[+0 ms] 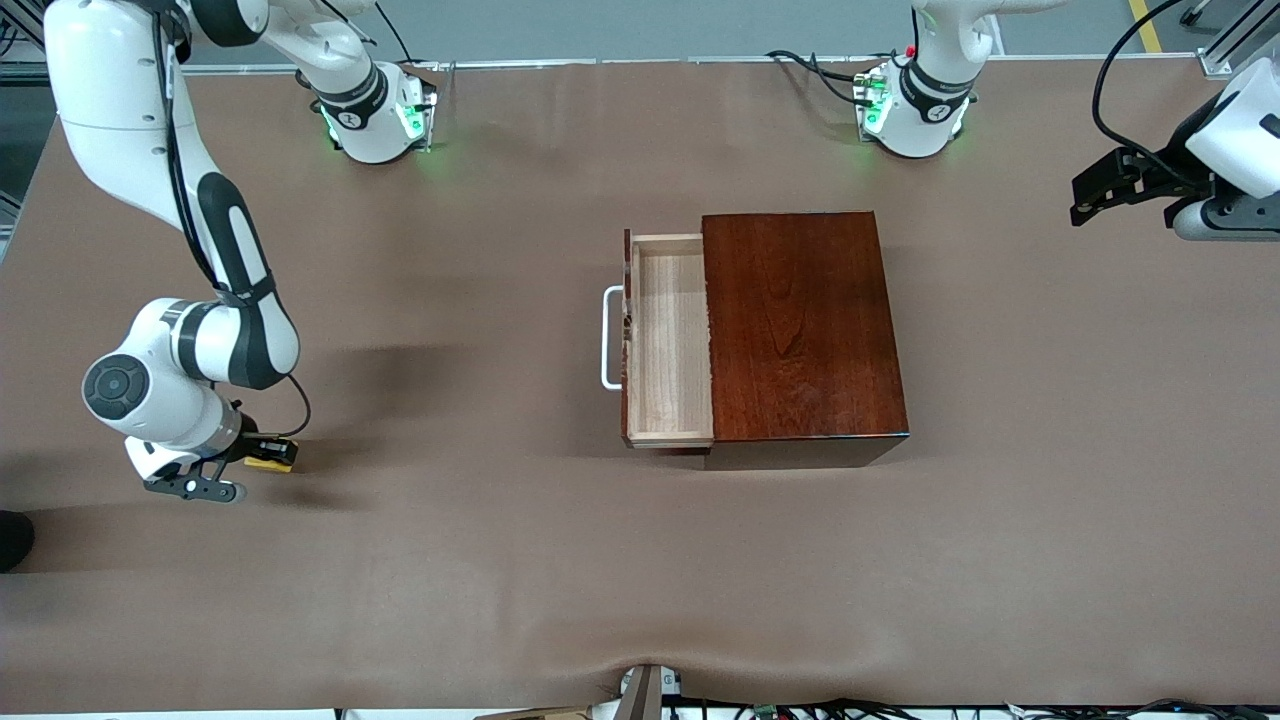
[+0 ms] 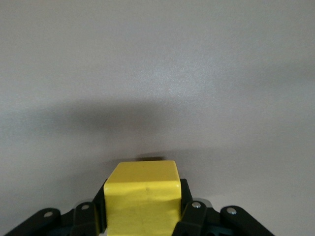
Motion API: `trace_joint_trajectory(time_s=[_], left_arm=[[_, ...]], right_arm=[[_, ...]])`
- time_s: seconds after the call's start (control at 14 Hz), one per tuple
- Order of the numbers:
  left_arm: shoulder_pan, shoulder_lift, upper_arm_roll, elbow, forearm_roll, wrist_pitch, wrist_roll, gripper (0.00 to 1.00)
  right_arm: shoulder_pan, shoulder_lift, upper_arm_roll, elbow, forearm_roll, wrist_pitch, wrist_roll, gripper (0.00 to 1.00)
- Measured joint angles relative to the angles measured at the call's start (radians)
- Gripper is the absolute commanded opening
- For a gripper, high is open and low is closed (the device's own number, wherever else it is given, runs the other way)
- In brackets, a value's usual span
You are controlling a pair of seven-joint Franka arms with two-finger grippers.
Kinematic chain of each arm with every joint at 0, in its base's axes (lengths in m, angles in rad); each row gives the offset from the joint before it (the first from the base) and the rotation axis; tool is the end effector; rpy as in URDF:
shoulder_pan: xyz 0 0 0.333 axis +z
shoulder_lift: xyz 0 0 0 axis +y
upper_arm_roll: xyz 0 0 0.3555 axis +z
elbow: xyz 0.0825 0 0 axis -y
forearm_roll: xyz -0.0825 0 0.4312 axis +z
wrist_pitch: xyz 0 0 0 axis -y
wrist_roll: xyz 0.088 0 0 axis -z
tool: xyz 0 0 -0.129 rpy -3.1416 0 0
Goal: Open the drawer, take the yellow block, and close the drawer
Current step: 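Lower the cube onto the table and open the right gripper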
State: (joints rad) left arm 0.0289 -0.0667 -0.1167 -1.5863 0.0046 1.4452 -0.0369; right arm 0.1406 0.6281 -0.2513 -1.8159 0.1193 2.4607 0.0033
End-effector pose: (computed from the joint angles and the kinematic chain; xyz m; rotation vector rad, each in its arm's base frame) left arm 0.5610 -0.0512 0.6622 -3.1215 0.0780 0.1155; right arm 0.7057 -0.0666 0.1794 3.0606 -0.2400 0.0556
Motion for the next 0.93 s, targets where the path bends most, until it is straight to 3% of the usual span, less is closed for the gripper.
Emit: trace_joint_trajectory(time_s=[0.07, 0.14, 0.64, 0.93], left_arm=[[0.0, 0.0, 0.0, -0.001, 0.001, 0.0, 0.0, 1.0], [0.0, 0.0, 0.0, -0.002, 0.003, 0.0, 0.0, 1.0], [0.0, 0.0, 0.001, -0.003, 0.005, 0.0, 0.0, 1.0], [0.002, -0.002, 0.004, 0.0, 0.005, -0.003, 0.0, 1.0]], right_arm=[[0.0, 0.005, 0.001, 0.0, 0.031, 0.004, -0.015, 0.62], [0.0, 0.007, 0.002, 0.0, 0.059, 0.005, -0.028, 1.0], [0.001, -0.011, 0.009, 0.017, 0.081, -0.016, -0.038, 1.0], [0.002, -0.166, 0.009, 0.085, 0.07, -0.274, -0.047, 1.0]])
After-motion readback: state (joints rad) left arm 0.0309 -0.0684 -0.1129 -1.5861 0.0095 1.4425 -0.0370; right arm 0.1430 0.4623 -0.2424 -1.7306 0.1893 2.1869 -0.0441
